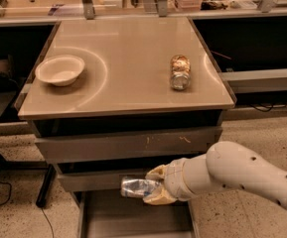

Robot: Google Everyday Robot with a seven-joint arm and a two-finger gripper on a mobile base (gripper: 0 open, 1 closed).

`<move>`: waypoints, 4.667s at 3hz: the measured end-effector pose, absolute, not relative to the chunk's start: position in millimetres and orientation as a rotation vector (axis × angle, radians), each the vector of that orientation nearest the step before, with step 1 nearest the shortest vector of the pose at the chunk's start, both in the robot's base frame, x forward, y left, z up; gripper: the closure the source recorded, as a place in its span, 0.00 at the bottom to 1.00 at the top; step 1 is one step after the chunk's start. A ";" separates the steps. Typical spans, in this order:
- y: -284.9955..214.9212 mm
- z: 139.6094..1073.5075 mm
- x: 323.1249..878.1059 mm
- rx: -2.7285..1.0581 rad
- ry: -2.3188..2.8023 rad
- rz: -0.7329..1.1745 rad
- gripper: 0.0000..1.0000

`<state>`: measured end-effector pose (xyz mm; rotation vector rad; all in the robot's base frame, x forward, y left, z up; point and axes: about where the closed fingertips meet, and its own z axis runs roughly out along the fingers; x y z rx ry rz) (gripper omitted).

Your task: Pick redbull can from bottom drawer and place on counter

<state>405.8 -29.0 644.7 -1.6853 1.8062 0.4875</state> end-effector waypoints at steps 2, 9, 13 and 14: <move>-22.5 715.7 459.6 -1.718 1.720 0.392 1.00; -0.3 915.6 549.4 -1.643 1.479 0.218 1.00; 64.1 909.7 627.5 -1.600 1.461 0.405 1.00; 70.5 902.3 648.8 -1.597 1.489 0.426 1.00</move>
Offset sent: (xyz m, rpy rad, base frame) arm 0.0940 0.0055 0.1253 -0.0416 -0.1720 0.0328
